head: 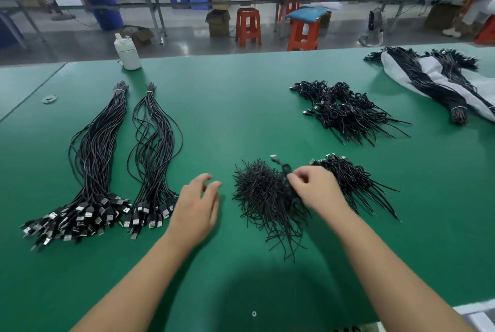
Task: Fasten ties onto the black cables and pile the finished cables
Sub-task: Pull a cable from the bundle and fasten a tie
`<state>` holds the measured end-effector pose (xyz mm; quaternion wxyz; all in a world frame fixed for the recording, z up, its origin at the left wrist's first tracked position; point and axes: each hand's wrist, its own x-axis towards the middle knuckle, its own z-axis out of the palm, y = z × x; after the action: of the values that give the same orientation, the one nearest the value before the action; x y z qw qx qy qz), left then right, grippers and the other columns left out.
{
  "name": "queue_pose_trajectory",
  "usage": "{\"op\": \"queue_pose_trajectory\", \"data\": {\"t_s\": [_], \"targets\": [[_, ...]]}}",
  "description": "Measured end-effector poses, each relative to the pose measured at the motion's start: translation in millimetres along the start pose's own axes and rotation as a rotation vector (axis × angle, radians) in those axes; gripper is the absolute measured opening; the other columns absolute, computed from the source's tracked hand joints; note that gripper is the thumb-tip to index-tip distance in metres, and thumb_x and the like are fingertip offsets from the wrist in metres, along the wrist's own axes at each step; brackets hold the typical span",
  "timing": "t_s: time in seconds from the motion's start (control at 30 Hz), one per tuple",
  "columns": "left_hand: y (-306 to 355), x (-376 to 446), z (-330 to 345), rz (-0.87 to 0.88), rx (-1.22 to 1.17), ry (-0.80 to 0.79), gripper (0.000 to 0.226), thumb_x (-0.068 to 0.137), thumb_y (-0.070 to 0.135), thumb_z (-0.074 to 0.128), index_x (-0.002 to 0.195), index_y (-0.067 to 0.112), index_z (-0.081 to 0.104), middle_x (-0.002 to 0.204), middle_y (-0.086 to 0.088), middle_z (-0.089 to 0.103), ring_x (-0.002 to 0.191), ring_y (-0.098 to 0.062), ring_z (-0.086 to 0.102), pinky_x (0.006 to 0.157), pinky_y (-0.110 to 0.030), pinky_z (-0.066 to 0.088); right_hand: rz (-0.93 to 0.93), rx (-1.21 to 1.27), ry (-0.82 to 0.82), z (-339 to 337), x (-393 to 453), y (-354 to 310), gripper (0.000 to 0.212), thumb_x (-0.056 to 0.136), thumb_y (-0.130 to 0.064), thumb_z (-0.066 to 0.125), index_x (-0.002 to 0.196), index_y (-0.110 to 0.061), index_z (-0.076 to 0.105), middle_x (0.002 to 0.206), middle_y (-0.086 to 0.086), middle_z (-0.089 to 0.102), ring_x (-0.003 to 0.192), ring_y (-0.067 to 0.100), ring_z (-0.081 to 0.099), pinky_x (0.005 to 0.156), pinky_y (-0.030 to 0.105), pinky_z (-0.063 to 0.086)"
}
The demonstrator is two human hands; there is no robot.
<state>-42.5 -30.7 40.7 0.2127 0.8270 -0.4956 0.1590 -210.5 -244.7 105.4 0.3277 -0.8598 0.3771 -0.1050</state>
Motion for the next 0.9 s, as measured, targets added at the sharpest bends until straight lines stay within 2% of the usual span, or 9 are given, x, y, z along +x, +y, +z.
{"op": "queue_pose_trajectory", "data": {"t_s": [0.1, 0.2, 0.3, 0.37, 0.5, 0.6, 0.7, 0.77, 0.9], "targets": [[-32.5, -17.8, 9.9, -0.091, 0.119, -0.1, 0.027, 0.082, 0.003, 0.066, 0.109, 0.0, 0.066, 0.119, -0.025, 0.058, 0.097, -0.039, 0.059, 0.085, -0.046, 0.048, 0.048, -0.332, 0.105, -14.0, 18.7, 27.6, 0.023, 0.101, -0.029, 0.052, 0.085, -0.021, 0.066, 0.066, -0.006, 0.064, 0.05, 0.007, 0.055, 0.041, 0.019, 0.036], [-50.2, -31.3, 17.0, -0.191, 0.129, -0.134, 0.029, 0.078, 0.002, 0.07, 0.106, 0.001, 0.065, 0.118, -0.022, 0.057, 0.109, -0.036, 0.056, 0.085, -0.047, 0.044, 0.097, -0.537, 0.11, -14.9, 35.3, 51.7, 0.027, 0.101, -0.031, 0.051, 0.084, -0.016, 0.067, 0.066, -0.003, 0.063, 0.057, 0.012, 0.057, 0.046, 0.023, 0.034], [-53.8, -33.2, 22.8, -0.235, 0.134, -0.113, 0.029, 0.08, 0.012, 0.056, 0.105, 0.003, 0.065, 0.116, -0.019, 0.058, 0.109, -0.033, 0.054, 0.084, -0.046, 0.043, 0.086, -0.659, 0.071, -6.1, 46.1, 63.8, 0.027, 0.101, -0.031, 0.05, 0.09, -0.014, 0.067, 0.074, 0.001, 0.066, 0.066, 0.02, 0.062, 0.055, 0.027, 0.044], [-54.6, -33.2, 24.6, -0.237, 0.126, -0.106, 0.031, 0.079, 0.015, 0.053, 0.104, 0.002, 0.066, 0.115, -0.019, 0.058, 0.11, -0.032, 0.055, 0.085, -0.046, 0.043, 0.08, -0.699, 0.043, 0.9, 50.7, 70.1, 0.027, 0.1, -0.032, 0.051, 0.087, -0.014, 0.065, 0.074, 0.001, 0.065, 0.068, 0.022, 0.062, 0.058, 0.028, 0.046], [-56.5, -35.4, 26.7, -0.224, 0.104, -0.074, 0.033, 0.083, 0.02, 0.046, 0.101, 0.003, 0.068, 0.112, -0.016, 0.059, 0.106, -0.03, 0.056, 0.086, -0.043, 0.041, 0.06, -0.791, 0.07, 7.9, 57.2, 83.8, 0.035, 0.1, -0.035, 0.053, 0.07, -0.017, 0.047, 0.064, -0.002, 0.054, 0.054, 0.017, 0.049, 0.047, 0.026, 0.03], [-57.1, -37.5, 28.5, -0.179, 0.06, -0.023, 0.034, 0.085, 0.026, 0.046, 0.1, 0.006, 0.069, 0.109, -0.01, 0.057, 0.105, -0.026, 0.056, 0.085, -0.04, 0.038, 0.05, -0.866, 0.101, 7.3, 60.6, 89.6, 0.039, 0.098, -0.04, 0.057, 0.072, -0.018, 0.037, 0.058, -0.005, 0.048, 0.046, 0.013, 0.041, 0.043, 0.024, 0.023], [-58.9, -39.3, 29.6, -0.177, 0.059, 0.009, 0.033, 0.085, 0.029, 0.049, 0.099, 0.007, 0.07, 0.108, -0.008, 0.057, 0.104, -0.025, 0.055, 0.086, -0.04, 0.038, 0.038, -0.879, 0.149, 5.1, 60.3, 90.1, 0.039, 0.093, -0.043, 0.064, 0.084, -0.016, 0.037, 0.062, -0.006, 0.046, 0.045, 0.014, 0.042, 0.042, 0.024, 0.022], [-58.9, -39.8, 30.0, -0.19, 0.07, 0.01, 0.034, 0.085, 0.031, 0.049, 0.099, 0.007, 0.07, 0.107, -0.007, 0.057, 0.102, -0.026, 0.055, 0.087, -0.041, 0.038, 0.004, -0.82, 0.182, 8.2, 57.9, 88.2, 0.038, 0.092, -0.043, 0.065, 0.088, -0.016, 0.038, 0.066, -0.005, 0.052, 0.047, 0.016, 0.048, 0.042, 0.024, 0.025], [-57.6, -39.2, 29.8, -0.2, 0.087, 0.004, 0.035, 0.086, 0.031, 0.049, 0.099, 0.007, 0.07, 0.106, -0.007, 0.058, 0.102, -0.025, 0.056, 0.087, -0.04, 0.039, -0.06, -0.434, 0.208, 33.6, 44.2, 79.4, 0.026, 0.1, -0.038, 0.052, 0.083, -0.018, 0.047, 0.06, -0.005, 0.055, 0.043, 0.01, 0.049, 0.037, 0.026, 0.037]]}}
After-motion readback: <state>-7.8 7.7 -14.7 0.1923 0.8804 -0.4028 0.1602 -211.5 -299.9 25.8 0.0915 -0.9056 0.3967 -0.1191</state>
